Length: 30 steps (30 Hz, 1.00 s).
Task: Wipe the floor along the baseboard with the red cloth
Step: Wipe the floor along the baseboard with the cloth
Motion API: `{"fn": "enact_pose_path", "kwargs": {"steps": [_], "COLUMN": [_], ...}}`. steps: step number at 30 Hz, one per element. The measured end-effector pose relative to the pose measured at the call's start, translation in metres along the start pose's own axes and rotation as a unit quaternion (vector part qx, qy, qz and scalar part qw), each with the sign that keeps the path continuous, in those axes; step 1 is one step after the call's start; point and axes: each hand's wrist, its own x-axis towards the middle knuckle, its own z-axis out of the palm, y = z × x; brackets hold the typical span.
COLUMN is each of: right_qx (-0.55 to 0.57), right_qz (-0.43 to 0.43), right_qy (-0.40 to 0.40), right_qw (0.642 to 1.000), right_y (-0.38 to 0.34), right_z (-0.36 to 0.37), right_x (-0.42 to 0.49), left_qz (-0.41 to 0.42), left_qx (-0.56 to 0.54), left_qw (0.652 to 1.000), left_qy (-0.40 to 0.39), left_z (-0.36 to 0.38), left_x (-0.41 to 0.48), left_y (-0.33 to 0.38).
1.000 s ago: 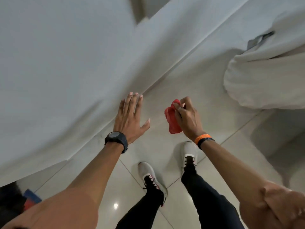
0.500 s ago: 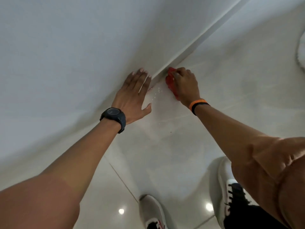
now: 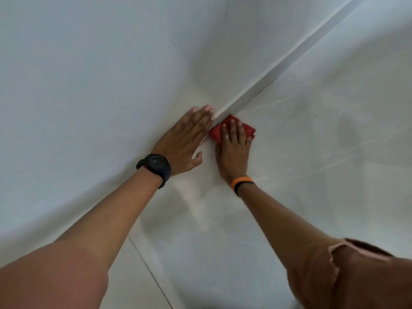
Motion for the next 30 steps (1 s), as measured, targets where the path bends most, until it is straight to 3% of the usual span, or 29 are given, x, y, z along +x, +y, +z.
{"fn": "enact_pose_path", "kwargs": {"steps": [3,7,13,17,22,26,30], "right_qx": [0.010,-0.059,-0.060,-0.043,-0.109,-0.166,-0.136], "right_qz": [-0.053,-0.139,-0.019,0.020,-0.109,-0.209,-0.042], "right_qy": [-0.017,-0.025,0.030,0.011,-0.051,-0.017,0.018], "right_qw": [0.998,0.988,0.998,0.999,0.987,0.964,0.990], "right_y": [-0.024,0.009,0.006,-0.031,-0.048,-0.013,0.031], "right_z": [0.016,0.011,0.006,0.013,0.031,0.018,-0.008], "right_x": [-0.036,-0.025,0.000,-0.018,-0.054,-0.031,0.025], "left_qz": [0.045,0.083,0.118,0.131,0.178,0.186,0.171], "left_qx": [0.067,0.176,0.283,0.333,0.375,0.408,0.412], "left_qw": [0.997,0.980,0.946,0.924,0.887,0.868,0.868], "left_qy": [-0.009,-0.037,-0.101,-0.132,-0.202,-0.213,-0.220], "left_z": [0.002,0.007,0.007,-0.005,-0.026,-0.037,-0.033], "left_x": [0.000,-0.003,-0.004,-0.002,0.010,0.010,0.007], "left_y": [-0.005,-0.009,-0.013,-0.017,-0.025,-0.024,-0.023]}}
